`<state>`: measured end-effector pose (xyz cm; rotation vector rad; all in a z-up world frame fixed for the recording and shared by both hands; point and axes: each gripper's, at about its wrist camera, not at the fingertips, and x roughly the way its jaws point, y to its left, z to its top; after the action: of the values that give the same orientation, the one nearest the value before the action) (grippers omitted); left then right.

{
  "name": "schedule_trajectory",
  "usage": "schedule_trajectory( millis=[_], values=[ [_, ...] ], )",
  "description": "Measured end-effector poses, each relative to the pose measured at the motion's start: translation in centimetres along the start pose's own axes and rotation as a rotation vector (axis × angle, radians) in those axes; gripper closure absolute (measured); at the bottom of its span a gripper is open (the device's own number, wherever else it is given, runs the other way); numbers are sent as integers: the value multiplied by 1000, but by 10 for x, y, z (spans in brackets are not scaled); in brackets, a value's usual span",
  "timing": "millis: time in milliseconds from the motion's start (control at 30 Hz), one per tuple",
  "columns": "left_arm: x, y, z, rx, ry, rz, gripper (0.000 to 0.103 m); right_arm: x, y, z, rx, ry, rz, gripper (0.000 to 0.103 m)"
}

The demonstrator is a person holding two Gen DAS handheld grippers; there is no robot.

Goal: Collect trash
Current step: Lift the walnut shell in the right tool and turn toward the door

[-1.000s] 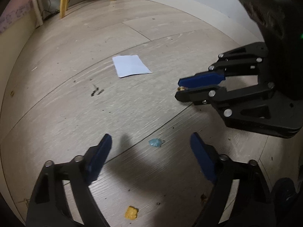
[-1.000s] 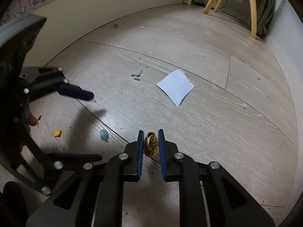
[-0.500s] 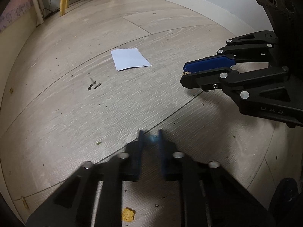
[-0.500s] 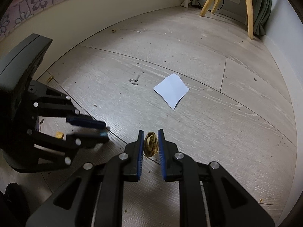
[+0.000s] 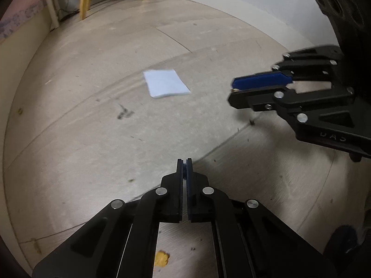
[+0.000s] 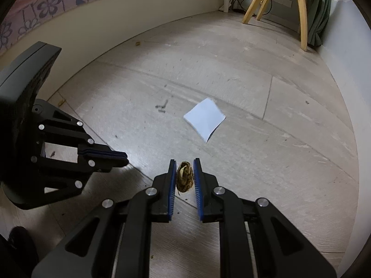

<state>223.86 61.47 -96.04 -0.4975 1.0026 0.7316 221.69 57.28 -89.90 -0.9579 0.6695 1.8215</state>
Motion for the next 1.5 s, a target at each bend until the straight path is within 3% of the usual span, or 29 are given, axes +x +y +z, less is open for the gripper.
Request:
schedule_trajectory(
  millis=[233,633,733,933,1100,1267,1500],
  values=[
    [-112,-2,54,-42,-8,15,102,-83,7,48,21,20,0,87],
    [-399,-24,169,-124,8,51,102,-336,54,198,25,41,43,87],
    [-472,-24,193,-159,-12,67,102,-407,66,241,24,43,42,87],
    [-593,-23,231,-219,-61,111,102,-503,98,300,4,40,15,87],
    [-684,-20,237,-260,-127,147,102,-560,140,331,-23,17,0,87],
    [-751,-10,222,-338,-172,209,102,-597,173,354,-85,-35,10,87],
    [-824,-7,175,-517,-208,365,102,-627,212,370,-260,-62,138,87]
  ],
)
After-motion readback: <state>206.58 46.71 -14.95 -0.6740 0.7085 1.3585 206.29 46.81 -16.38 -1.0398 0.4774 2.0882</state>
